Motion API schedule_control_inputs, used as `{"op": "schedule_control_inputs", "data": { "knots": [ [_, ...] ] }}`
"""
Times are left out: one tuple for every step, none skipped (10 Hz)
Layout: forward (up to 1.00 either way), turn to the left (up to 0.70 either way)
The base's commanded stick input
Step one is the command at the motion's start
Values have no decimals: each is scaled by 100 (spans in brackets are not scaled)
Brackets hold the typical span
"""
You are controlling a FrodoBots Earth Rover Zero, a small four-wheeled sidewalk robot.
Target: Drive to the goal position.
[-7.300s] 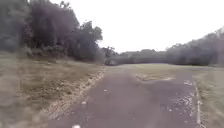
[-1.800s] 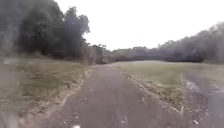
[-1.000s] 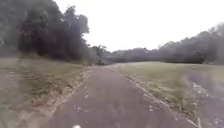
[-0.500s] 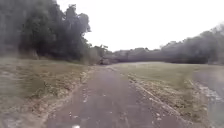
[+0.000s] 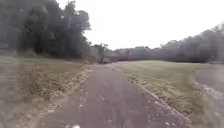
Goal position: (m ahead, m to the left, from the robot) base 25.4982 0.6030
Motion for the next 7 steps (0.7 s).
{"op": "schedule_control_inputs", "data": {
  "knots": [
    [45,0],
    [45,0],
    [45,0],
    [45,0],
    [45,0],
    [45,0],
    [45,0]
  ]
}}
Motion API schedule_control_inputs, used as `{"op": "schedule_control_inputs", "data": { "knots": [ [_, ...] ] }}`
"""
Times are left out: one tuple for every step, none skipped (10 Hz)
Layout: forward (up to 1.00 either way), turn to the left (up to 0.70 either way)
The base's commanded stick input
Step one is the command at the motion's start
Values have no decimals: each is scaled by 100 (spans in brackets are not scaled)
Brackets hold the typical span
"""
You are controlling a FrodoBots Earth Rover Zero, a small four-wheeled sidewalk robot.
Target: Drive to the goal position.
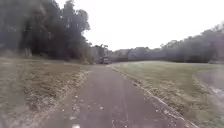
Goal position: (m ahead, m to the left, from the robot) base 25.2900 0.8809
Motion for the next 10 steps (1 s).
{"op": "schedule_control_inputs", "data": {
  "knots": [
    [45,0],
    [45,0],
    [45,0],
    [45,0],
    [45,0],
    [45,0],
    [45,0],
    [45,0],
    [45,0],
    [45,0]
  ]
}}
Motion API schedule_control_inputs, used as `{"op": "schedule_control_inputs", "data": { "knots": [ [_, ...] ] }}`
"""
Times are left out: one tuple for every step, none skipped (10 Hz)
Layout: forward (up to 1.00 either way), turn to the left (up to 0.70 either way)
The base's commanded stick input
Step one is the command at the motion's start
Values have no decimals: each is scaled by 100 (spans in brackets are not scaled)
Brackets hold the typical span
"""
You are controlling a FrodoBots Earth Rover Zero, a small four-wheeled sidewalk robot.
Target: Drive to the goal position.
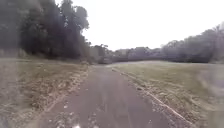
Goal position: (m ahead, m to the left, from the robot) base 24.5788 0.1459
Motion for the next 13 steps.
{"op": "schedule_control_inputs", "data": {
  "knots": [
    [45,0],
    [45,0],
    [45,0],
    [45,0],
    [45,0],
    [45,0],
    [45,0],
    [45,0],
    [45,0],
    [45,0],
    [45,0],
    [45,0],
    [45,0]
  ]
}}
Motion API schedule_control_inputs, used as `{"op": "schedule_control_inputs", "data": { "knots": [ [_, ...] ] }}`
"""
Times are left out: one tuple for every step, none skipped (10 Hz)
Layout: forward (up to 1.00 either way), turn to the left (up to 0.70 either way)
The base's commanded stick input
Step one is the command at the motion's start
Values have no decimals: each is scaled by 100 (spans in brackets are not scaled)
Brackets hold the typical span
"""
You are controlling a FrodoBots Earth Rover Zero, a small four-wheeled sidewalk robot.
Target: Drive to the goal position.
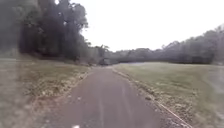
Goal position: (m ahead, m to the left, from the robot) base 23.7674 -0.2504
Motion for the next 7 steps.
{"op": "schedule_control_inputs", "data": {
  "knots": [
    [45,0],
    [45,0],
    [45,0],
    [45,0],
    [45,0],
    [45,0],
    [45,0]
  ]
}}
